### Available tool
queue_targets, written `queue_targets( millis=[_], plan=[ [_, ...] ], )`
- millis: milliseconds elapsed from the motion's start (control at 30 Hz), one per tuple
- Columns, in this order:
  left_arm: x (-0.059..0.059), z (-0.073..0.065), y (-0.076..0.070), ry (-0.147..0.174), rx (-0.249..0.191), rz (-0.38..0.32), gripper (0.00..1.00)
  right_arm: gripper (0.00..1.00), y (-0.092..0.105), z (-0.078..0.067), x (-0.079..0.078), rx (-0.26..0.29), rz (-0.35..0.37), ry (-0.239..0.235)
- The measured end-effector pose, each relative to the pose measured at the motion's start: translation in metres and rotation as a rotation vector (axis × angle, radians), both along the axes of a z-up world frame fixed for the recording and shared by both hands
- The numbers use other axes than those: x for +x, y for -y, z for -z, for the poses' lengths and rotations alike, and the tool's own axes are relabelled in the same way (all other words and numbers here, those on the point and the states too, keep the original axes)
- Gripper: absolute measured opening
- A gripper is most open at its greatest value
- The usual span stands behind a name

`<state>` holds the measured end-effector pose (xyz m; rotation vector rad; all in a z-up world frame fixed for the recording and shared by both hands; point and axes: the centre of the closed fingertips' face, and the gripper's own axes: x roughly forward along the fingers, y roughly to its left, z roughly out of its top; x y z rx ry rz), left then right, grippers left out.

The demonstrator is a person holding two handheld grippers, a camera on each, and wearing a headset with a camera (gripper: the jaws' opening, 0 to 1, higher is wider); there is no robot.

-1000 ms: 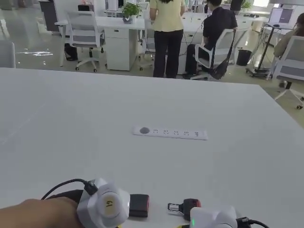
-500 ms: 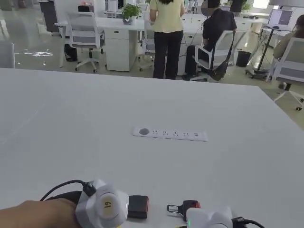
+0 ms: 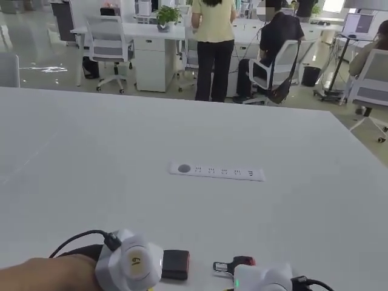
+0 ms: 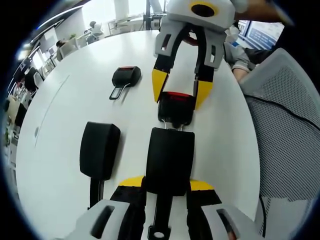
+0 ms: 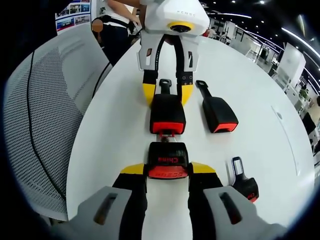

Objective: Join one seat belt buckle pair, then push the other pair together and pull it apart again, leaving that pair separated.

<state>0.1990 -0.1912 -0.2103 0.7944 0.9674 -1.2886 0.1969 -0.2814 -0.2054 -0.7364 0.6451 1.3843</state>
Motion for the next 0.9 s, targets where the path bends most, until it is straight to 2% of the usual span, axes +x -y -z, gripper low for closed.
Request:
queue_targets(
  millis=[300,433,700,767,800,867,900],
  plan=[
    [0.0,0.0,0.001,0.0,-0.014,-0.005,0.31,0.29,0.0,0.001,0.001,-0.011,-0.002,-0.004],
    [0.001,0.0,0.001,0.001,-0.018,-0.013,0.31,0.29,-0.01,0.0,0.001,-0.002,0.004,-0.005],
    [0.003,0.001,0.0,0.002,-0.022,-0.011,0.31,0.28,-0.01,-0.001,0.002,-0.011,0.006,-0.009],
    [0.003,0.001,0.001,0.003,-0.022,-0.013,0.31,0.28,-0.015,-0.003,0.003,0.002,0.005,-0.006],
    [0.004,0.001,0.001,0.008,-0.027,-0.007,0.3,0.28,-0.013,-0.002,0.0,-0.015,0.026,-0.013],
    [0.004,0.0,0.0,0.006,-0.03,-0.012,0.3,0.28,-0.017,-0.004,-0.007,-0.016,0.009,-0.011],
    [0.004,0.0,0.0,0.006,-0.03,-0.013,0.3,0.28,-0.015,-0.004,-0.005,-0.017,0.011,-0.012]
  ],
)
